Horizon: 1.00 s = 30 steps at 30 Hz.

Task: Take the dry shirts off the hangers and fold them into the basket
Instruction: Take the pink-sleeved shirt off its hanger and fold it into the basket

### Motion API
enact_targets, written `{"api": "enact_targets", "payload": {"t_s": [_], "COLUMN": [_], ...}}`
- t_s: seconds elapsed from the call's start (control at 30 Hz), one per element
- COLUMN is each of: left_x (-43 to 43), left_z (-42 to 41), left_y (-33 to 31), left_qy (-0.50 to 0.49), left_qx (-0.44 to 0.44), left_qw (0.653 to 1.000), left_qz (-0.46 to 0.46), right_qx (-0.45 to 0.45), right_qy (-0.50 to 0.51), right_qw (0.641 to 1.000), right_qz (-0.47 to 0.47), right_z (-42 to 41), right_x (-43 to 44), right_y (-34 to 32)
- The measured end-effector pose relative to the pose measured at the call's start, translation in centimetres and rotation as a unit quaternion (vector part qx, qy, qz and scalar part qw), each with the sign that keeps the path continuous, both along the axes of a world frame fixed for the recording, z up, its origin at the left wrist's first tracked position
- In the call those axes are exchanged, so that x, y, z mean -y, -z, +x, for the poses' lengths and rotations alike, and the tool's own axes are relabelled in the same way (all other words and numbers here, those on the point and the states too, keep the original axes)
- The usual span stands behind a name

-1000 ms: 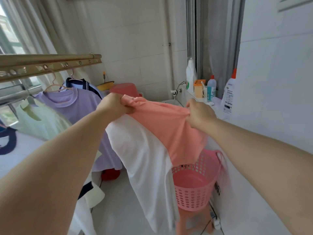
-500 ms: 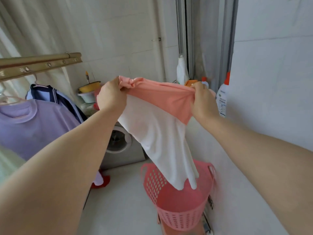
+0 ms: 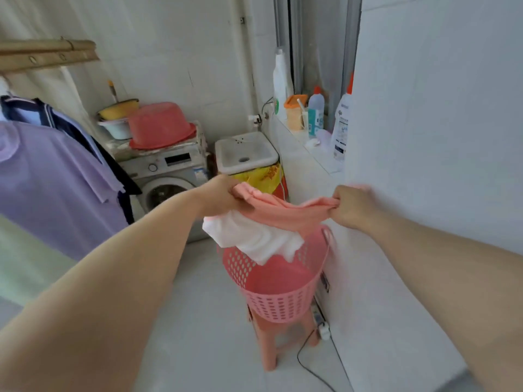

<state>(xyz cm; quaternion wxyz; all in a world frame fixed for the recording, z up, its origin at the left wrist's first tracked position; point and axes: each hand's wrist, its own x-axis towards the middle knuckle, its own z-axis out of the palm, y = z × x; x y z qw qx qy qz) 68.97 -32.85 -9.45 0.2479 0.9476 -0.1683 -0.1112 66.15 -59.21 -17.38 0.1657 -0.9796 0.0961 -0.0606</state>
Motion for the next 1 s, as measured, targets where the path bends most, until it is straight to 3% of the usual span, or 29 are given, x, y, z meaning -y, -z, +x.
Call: {"api": "enact_targets", "payload": {"t_s": [0.07,0.23,0.47,0.57,0.63,0.73,0.8,0.87,0.93,1.0], "left_x": [-0.5,-1.1,-1.6,-1.7,-1.7,-2.3,-3.0,-3.5,-3.9,-4.2], "left_z": [-3.7,-11.5,-17.6,-17.8,-17.4,-16.3,-15.1,-14.0,-12.4,-10.9], "left_y": [3.5,11.3,16.5,16.4,15.7,14.4,13.4,12.0,10.6,9.3], "left_qy": [0.041,0.099,0.107,0.106,0.107,0.119,0.114,0.107,0.091,0.068], "left_qx": [-0.092,-0.195,-0.233,-0.219,-0.214,-0.2,-0.202,-0.203,-0.205,-0.206], "left_qw": [0.993,0.965,0.951,0.955,0.955,0.951,0.952,0.956,0.964,0.971], "left_qz": [0.063,0.144,0.174,0.171,0.177,0.201,0.2,0.184,0.142,0.098], "right_qx": [-0.058,-0.138,-0.196,-0.182,-0.207,-0.215,-0.191,-0.218,-0.304,-0.348], "right_qy": [-0.03,-0.109,-0.15,-0.169,-0.224,-0.188,-0.172,-0.194,-0.234,-0.265], "right_qw": [0.998,0.984,0.964,0.969,0.943,0.909,0.928,0.943,0.922,0.898], "right_qz": [0.012,-0.011,-0.095,0.009,0.136,0.304,0.271,0.158,0.056,0.044], "right_z": [-4.0,-11.8,-16.4,-15.1,-14.4,-13.5,-12.0,-10.9,-10.0,-9.7], "right_x": [-0.4,-1.8,-3.9,-7.1,-10.0,-11.6,-10.8,-9.5,-8.9,-9.2], "right_y": [3.3,10.0,10.8,9.2,8.4,8.4,9.1,10.1,10.8,11.1]}}
